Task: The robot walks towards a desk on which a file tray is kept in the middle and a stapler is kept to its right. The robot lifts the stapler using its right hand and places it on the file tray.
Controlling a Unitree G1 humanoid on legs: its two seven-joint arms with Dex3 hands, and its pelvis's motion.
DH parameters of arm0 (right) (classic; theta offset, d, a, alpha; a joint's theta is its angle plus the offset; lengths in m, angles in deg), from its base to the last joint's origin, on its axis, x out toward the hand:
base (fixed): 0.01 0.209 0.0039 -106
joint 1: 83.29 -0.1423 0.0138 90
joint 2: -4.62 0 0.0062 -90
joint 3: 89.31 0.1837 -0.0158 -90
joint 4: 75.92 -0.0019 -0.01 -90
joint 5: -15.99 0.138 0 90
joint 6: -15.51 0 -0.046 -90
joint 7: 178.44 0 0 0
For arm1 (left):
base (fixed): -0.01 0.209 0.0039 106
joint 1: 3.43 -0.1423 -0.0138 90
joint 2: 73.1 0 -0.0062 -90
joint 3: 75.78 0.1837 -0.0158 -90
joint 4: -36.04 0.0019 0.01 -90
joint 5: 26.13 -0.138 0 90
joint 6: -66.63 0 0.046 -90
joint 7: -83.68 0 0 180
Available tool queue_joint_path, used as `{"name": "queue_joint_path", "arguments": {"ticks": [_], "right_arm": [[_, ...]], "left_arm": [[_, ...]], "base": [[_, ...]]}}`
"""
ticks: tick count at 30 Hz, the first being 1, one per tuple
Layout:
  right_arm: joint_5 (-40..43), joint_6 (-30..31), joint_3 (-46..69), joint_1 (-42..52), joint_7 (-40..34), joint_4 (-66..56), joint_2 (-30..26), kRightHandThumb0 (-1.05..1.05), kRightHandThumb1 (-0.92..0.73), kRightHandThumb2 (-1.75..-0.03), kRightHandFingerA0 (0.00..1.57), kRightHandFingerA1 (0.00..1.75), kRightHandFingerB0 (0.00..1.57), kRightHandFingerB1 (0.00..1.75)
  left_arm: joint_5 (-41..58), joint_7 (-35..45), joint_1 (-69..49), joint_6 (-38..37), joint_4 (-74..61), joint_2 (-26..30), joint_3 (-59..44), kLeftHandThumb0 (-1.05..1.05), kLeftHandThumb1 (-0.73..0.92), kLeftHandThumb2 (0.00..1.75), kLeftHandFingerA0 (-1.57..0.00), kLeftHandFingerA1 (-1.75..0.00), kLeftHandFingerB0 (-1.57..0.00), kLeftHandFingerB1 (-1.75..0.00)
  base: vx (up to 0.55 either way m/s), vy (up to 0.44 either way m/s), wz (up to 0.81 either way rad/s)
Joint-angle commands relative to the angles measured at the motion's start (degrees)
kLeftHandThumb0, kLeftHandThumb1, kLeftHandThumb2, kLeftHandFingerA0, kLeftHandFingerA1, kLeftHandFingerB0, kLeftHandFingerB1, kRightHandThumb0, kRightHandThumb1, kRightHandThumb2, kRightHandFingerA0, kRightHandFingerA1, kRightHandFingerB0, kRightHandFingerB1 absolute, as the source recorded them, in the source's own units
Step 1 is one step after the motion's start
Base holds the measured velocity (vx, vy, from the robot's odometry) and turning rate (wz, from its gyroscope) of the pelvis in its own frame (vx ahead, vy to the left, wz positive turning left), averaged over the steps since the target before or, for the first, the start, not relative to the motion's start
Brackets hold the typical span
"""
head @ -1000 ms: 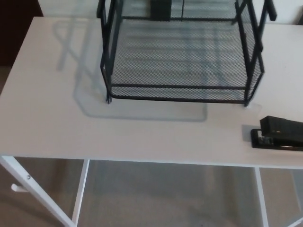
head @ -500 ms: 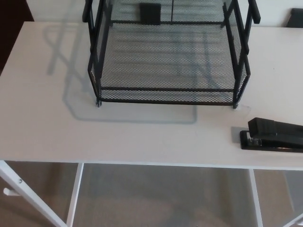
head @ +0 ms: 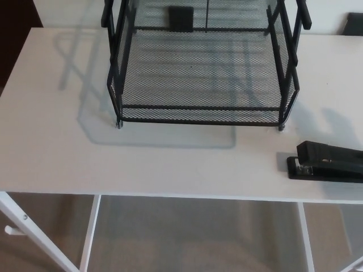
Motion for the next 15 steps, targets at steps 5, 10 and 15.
{"name": "queue_joint_path", "arguments": {"ticks": [5, 10, 15], "right_arm": [[-12.56, 2.45, -23.39, -5.80, 11.34, -2.62, -2.44, -0.68, -0.40, -0.82, 0.00, 0.41, 0.09, 0.19], [-19.84, 1.69, -33.48, -9.31, 11.51, 2.72, 0.02, -0.67, -0.40, -0.79, 0.05, 0.39, 0.08, 0.22], [-21.56, 1.95, -37.44, -10.91, 11.79, 4.71, 0.35, -0.71, -0.41, -0.83, 0.00, 0.42, 0.10, 0.21]], "left_arm": [[-0.10, 0.10, 0.10, 0.83, 2.61, 0.40, 1.51, -0.59, 0.81, 0.68, -0.35, -0.47, -0.29, -0.37], [-0.53, 0.51, -0.08, 0.07, 3.41, 0.80, 2.34, -0.56, 0.86, 0.65, -0.37, -0.48, -0.30, -0.38], [-0.76, -0.24, -0.17, 0.31, 3.78, 0.68, 2.66, -0.56, 0.85, 0.65, -0.38, -0.48, -0.31, -0.39]], "base": [[0.00, 0.000, 0.00], [0.00, 0.000, 0.00], [0.00, 0.000, 0.00]]}}
